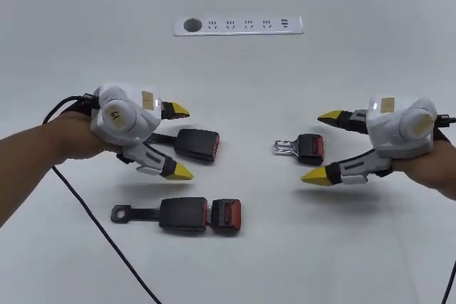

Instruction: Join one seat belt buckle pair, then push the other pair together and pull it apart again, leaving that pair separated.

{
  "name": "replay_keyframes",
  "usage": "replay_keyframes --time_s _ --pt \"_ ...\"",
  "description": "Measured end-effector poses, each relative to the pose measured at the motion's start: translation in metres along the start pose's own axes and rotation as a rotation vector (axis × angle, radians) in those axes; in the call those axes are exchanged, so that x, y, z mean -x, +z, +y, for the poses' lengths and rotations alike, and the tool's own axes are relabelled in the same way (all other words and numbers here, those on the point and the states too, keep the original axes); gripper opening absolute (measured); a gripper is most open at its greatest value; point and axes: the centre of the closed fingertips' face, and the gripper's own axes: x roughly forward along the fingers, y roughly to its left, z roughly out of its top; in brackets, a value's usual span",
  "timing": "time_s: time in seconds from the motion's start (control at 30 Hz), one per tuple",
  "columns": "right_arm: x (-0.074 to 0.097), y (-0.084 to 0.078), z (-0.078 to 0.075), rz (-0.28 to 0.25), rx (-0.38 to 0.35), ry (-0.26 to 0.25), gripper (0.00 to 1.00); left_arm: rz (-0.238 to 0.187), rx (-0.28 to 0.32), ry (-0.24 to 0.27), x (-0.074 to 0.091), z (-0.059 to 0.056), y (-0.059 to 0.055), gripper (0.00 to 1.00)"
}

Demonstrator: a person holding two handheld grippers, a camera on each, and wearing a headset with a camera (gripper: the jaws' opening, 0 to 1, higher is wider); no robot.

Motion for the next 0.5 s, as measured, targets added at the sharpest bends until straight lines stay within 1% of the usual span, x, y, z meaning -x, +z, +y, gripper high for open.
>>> replay_keyframes --time_s 0.1,0.17,0.3,0.37,0.4,0.43,0.5 --pt "-0.002 -0.002 -0.001 0.013 -0.001 0.013 0.74 0.005 -0.003 -0.01 -0.004 0.002 -0.003 0.67" --pt "-0.004 -0.004 -0.002 0.025 -0.005 0.017 0.73 0.008 -0.001 -0.015 -0.007 0.002 -0.004 0.66" --pt "-0.005 -0.008 0.001 0.042 0.006 0.042 0.67 0.011 0.012 -0.025 -0.011 0.005 -0.008 0.62" --pt "-0.005 -0.009 0.002 0.046 0.014 0.049 0.63 0.009 0.011 -0.035 -0.012 0.003 -0.01 0.6" --pt "-0.005 -0.011 0.002 0.059 0.032 0.053 0.62 0.015 0.006 -0.039 -0.013 0.003 -0.011 0.58" --pt "-0.006 -0.008 0.001 0.042 0.057 0.054 0.61 0.008 0.005 -0.042 -0.015 0.003 -0.01 0.57" --pt "-0.005 -0.009 0.001 0.048 0.036 0.057 0.58 0.003 0.009 -0.042 -0.016 0.005 -0.009 0.56"
